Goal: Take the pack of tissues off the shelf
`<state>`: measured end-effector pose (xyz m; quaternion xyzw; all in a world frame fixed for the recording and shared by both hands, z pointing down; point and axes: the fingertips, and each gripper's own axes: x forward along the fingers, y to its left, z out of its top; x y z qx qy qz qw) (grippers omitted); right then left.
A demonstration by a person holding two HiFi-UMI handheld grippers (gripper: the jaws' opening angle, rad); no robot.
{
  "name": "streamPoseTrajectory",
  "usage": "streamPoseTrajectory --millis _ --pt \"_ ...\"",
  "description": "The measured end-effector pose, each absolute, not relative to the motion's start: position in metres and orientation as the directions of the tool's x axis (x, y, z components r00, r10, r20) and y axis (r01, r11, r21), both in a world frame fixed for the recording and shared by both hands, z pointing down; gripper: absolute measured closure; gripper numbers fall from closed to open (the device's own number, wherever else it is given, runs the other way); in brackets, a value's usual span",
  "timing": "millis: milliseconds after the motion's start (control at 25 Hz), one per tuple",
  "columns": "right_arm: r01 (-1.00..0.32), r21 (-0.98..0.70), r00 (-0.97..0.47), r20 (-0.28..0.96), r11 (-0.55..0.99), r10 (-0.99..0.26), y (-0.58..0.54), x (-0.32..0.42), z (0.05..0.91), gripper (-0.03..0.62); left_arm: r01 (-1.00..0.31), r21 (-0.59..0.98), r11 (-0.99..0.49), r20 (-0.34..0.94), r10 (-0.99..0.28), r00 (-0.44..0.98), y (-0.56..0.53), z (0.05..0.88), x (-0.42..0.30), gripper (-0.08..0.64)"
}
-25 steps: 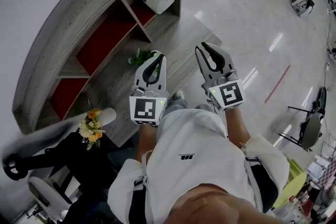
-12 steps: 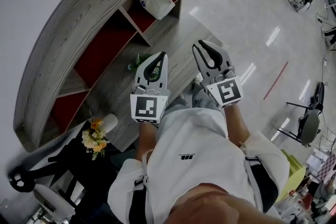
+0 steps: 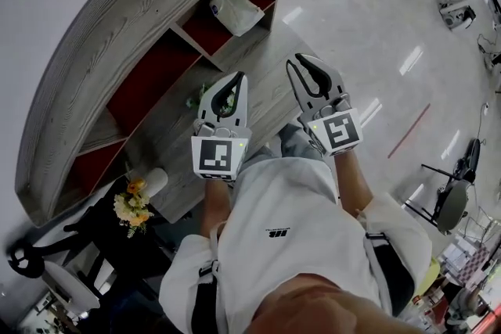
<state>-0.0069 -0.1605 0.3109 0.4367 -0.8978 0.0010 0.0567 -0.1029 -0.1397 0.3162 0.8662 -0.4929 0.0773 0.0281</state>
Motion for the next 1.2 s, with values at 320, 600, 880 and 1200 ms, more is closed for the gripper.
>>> streamPoseTrajectory --millis 320,600,880,1200 --pt "-0.715 0.026 -0.693 0.106 0.698 -0.713 -0.196 -0.017 0.321 0.529 -0.894 -0.021 -0.447 0.189 -0.88 0.436 -0.166 0.326 -0.101 0.531" --pt "-0.663 0.017 -0.741 0.128 0.748 -0.659 -0.225 -0.022 0.339 0.529 -0.92 0.002 -0.393 0.222 -0.897 0.383 -0.187 0.342 -0.099 0.531" --pt "-0.623 -0.006 -0.773 0.16 0.782 -0.615 -0.252 -0.024 0.361 0.529 -0.939 0.039 -0.341 0.257 -0.905 0.339 -0.208 0.355 -0.091 0.531" --pt "-0.569 -0.026 -0.811 0.186 0.822 -0.555 -0.273 -0.032 0.382 0.52 -0.953 0.057 -0.298 0.28 -0.911 0.302 -0.225 0.367 -0.085 0.531"
